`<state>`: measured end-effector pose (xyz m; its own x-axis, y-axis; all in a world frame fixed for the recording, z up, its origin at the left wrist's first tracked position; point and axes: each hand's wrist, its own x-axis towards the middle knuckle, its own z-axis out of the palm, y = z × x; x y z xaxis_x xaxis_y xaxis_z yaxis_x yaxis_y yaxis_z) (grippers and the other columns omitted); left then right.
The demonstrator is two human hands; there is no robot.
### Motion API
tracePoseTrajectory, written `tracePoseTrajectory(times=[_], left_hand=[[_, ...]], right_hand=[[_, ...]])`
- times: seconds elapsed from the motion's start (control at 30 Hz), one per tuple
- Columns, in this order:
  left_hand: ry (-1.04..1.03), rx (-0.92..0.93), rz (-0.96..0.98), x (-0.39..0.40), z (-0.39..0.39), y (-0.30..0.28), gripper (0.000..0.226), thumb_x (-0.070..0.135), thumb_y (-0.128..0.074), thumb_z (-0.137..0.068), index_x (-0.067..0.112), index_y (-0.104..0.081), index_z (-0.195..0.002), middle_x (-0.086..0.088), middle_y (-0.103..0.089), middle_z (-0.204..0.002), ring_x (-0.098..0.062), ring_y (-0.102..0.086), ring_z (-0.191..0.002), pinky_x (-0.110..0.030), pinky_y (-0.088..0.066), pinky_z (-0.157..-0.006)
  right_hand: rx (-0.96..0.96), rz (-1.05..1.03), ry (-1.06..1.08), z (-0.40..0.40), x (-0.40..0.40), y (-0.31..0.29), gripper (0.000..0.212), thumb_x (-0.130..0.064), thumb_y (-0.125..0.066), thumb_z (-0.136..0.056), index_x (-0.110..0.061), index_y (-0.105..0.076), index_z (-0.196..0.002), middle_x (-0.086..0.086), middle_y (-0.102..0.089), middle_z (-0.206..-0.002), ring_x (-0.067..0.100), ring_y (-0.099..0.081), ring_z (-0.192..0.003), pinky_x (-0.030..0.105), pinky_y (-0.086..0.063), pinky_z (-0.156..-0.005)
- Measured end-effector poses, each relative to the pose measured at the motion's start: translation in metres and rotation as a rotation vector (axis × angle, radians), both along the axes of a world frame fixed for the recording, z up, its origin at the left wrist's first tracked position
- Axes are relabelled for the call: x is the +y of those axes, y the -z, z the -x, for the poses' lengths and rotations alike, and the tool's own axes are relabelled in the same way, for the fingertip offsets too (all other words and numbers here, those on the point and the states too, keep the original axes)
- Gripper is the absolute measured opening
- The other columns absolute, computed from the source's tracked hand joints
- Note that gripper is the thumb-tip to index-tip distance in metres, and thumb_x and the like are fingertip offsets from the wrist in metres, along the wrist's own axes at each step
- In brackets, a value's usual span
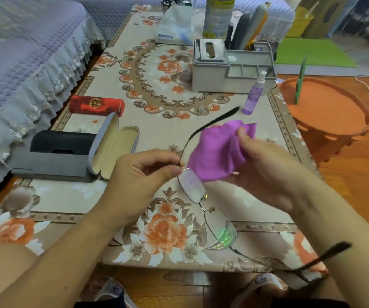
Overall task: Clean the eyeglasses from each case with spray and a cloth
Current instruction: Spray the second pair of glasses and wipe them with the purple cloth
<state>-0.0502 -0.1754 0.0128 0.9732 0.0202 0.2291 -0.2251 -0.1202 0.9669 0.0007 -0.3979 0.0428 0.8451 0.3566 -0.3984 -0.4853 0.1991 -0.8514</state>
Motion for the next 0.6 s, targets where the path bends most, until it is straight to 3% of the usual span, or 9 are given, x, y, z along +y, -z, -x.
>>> tracePoseTrajectory(times=[0.1,0.2,0.27,0.33,0.4,0.47,0.53,0.6], left_hand=[[0.024,0.061,0.021,-0.003,-0.002,0.004,0.013,0.015,-0.074,-0.073,0.017,-0.077,-0.085,0.008,-0.077,-0.083,-0.004,-0.069,-0.082,-0.016,-0.053,-0.079],[0.065,0.101,0.022,-0.003,-0.004,0.009,0.013,0.012,-0.074,-0.076,0.015,-0.078,-0.088,0.003,-0.076,-0.086,-0.012,-0.068,-0.084,-0.021,-0.054,-0.079],[0.077,0.136,0.027,-0.003,-0.005,0.011,0.014,0.019,-0.074,-0.074,0.018,-0.079,-0.087,0.001,-0.075,-0.087,-0.019,-0.066,-0.084,-0.026,-0.054,-0.079],[0.085,0.168,0.039,-0.005,-0.005,0.012,0.013,0.022,-0.076,-0.072,0.025,-0.081,-0.083,0.002,-0.075,-0.087,-0.024,-0.065,-0.085,-0.032,-0.053,-0.081],[0.102,0.172,0.022,-0.009,-0.006,0.014,0.015,0.016,-0.078,-0.075,0.029,-0.081,-0.083,0.005,-0.074,-0.086,-0.033,-0.063,-0.085,-0.036,-0.052,-0.081],[0.113,0.180,-0.001,-0.010,-0.007,0.016,0.022,0.006,-0.080,-0.079,0.028,-0.080,-0.083,0.008,-0.071,-0.084,-0.037,-0.057,-0.082,-0.035,-0.050,-0.077],[0.119,0.180,-0.007,-0.008,-0.008,0.016,0.017,0.014,-0.084,-0.075,0.029,-0.080,-0.081,0.011,-0.067,-0.084,-0.037,-0.052,-0.078,-0.034,-0.047,-0.073],[0.134,0.201,-0.003,-0.005,-0.008,0.012,0.013,0.025,-0.085,-0.069,0.030,-0.081,-0.080,0.011,-0.066,-0.087,-0.040,-0.053,-0.080,-0.042,-0.047,-0.075]], right_hand=[[0.040,-0.064,-0.269,0.013,0.017,0.006,0.029,-0.024,-0.047,-0.104,-0.012,-0.067,-0.122,0.008,-0.071,-0.123,0.020,-0.070,-0.104,0.037,-0.059,-0.088],[0.028,-0.049,-0.420,0.016,0.021,0.017,0.032,0.004,-0.054,-0.097,0.003,-0.060,-0.129,0.019,-0.067,-0.119,0.025,-0.065,-0.104,0.038,-0.058,-0.091],[0.056,-0.067,-0.429,0.015,0.020,0.021,0.035,0.008,-0.057,-0.090,0.009,-0.058,-0.125,0.021,-0.066,-0.116,0.027,-0.065,-0.104,0.040,-0.057,-0.094],[0.082,-0.048,-0.418,0.015,0.021,0.023,0.029,0.012,-0.059,-0.089,0.008,-0.063,-0.117,0.020,-0.067,-0.110,0.025,-0.068,-0.096,0.036,-0.060,-0.087],[0.084,0.033,-0.380,0.016,0.024,0.025,0.024,0.016,-0.060,-0.088,0.002,-0.068,-0.106,0.021,-0.068,-0.106,0.028,-0.068,-0.094,0.036,-0.060,-0.083],[0.061,0.100,-0.351,0.017,0.027,0.027,0.024,0.015,-0.066,-0.083,-0.004,-0.072,-0.097,0.021,-0.069,-0.105,0.033,-0.066,-0.097,0.043,-0.057,-0.088],[0.035,0.125,-0.325,0.018,0.030,0.028,0.025,0.013,-0.069,-0.082,-0.005,-0.071,-0.099,0.022,-0.068,-0.105,0.036,-0.065,-0.099,0.051,-0.052,-0.095],[0.010,0.134,-0.300,0.019,0.031,0.029,0.022,0.009,-0.069,-0.086,-0.004,-0.070,-0.102,0.021,-0.068,-0.103,0.033,-0.065,-0.094,0.048,-0.051,-0.090]])
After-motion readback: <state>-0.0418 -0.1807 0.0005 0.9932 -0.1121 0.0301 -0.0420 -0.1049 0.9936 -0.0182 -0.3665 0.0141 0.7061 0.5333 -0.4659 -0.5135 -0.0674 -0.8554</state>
